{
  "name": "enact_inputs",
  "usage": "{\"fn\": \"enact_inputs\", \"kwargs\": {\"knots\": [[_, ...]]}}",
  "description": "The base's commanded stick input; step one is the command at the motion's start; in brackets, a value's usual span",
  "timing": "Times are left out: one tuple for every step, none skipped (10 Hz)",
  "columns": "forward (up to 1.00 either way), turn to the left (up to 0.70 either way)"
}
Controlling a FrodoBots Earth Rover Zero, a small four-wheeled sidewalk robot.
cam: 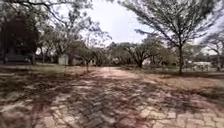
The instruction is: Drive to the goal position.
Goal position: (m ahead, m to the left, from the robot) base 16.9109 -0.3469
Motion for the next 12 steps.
{"fn": "enact_inputs", "kwargs": {"knots": [[0.7, 0.0], [0.7, 0.0], [0.7, 0.0], [0.7, 0.0], [0.7, 0.0], [0.7, 0.0], [0.7, 0.0], [0.7, 0.0], [0.7, 0.0], [0.7, 0.0], [0.7, 0.0], [0.7, 0.0]]}}
